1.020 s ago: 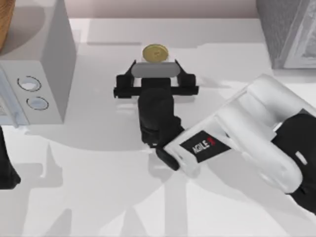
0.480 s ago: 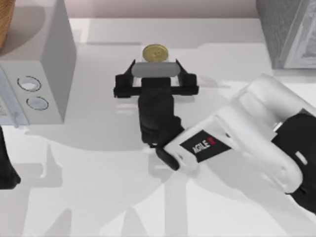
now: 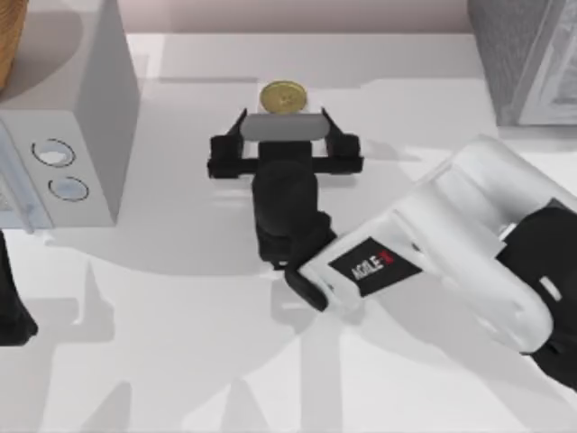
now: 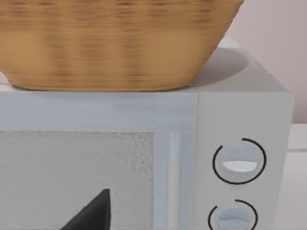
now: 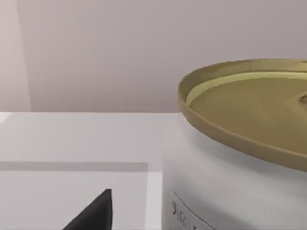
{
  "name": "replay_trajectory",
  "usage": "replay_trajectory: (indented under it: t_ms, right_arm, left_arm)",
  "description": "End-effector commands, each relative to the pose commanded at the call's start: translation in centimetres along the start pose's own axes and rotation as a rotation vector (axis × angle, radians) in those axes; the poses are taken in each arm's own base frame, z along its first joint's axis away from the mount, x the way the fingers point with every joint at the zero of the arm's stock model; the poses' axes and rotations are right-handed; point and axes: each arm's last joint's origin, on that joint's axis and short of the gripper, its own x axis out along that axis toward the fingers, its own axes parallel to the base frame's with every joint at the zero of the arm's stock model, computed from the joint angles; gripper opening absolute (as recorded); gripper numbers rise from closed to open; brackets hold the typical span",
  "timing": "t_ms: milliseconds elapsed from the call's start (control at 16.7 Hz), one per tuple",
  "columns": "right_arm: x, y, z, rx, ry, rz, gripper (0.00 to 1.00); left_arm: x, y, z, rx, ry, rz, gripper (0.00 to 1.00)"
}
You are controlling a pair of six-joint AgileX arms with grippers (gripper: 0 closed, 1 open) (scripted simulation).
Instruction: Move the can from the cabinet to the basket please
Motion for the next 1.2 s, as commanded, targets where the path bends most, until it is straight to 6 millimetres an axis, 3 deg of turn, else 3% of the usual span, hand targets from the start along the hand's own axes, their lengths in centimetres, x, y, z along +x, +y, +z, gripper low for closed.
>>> replay_trajectory:
  t_ms: [660,1200]
  right_arm:
    - [-0.6,0.2,0.1,0.002,-0.002,0.003,1.0]
    - [-8.9,0.2,0.0,-0.001,0.001,0.002,1.0]
  left_arm:
    - [0.0,0.0,0.0,0.0,0.0,0.0,1.0]
    - [0.0,0.0,0.0,0.0,0.0,0.0,1.0]
